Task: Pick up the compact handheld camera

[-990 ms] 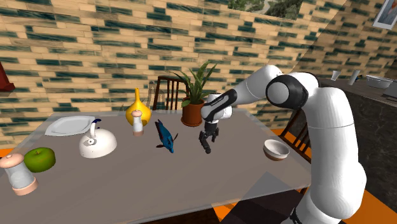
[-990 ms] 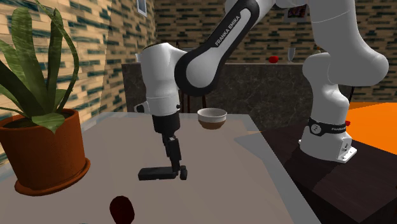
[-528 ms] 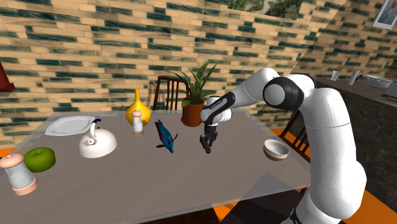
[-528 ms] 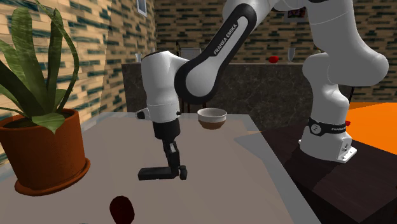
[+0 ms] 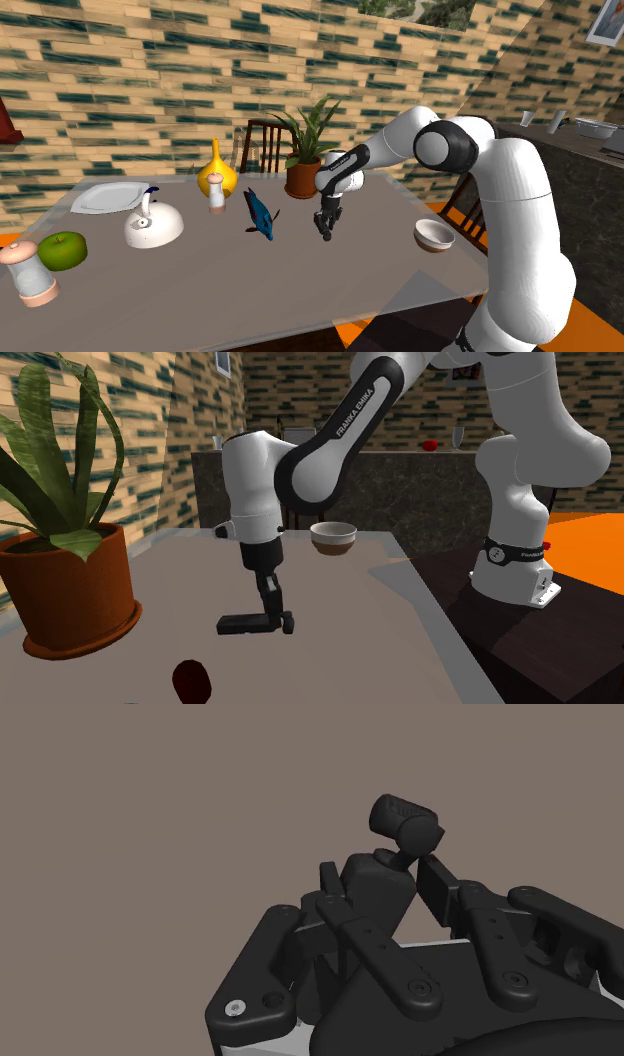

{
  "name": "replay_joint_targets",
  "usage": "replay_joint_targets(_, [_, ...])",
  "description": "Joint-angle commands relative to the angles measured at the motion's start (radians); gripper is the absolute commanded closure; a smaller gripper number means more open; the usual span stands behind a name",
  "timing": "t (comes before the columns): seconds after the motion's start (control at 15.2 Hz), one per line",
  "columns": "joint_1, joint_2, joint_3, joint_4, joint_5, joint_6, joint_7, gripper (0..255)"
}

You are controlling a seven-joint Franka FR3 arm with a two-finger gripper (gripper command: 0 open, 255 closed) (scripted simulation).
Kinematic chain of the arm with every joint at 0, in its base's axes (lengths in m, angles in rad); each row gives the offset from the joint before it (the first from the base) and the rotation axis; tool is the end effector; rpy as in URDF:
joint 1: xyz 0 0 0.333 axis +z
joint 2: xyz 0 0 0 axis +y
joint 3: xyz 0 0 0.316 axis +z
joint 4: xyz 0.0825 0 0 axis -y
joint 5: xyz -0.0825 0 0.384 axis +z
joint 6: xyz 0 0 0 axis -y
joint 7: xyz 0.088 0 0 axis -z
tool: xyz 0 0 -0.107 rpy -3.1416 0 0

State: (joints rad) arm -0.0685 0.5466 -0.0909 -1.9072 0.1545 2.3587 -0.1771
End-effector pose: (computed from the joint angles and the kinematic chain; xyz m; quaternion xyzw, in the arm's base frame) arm 0.6128 -0.0945 0.2022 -0.9977 0.0429 0.0400 0.0352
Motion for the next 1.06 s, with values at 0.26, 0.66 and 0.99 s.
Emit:
replay_joint_targets(0.26, [0.004,-0.055,-0.007,-0.001,-0.010,-0.054,0.008,255])
replay_joint_targets(0.66, [0.007,-0.109,-0.012,0.006,-0.021,-0.114,0.018,255])
replay_joint_targets(0.99, [0.009,-0.135,-0.015,0.013,-0.026,-0.147,0.023,255])
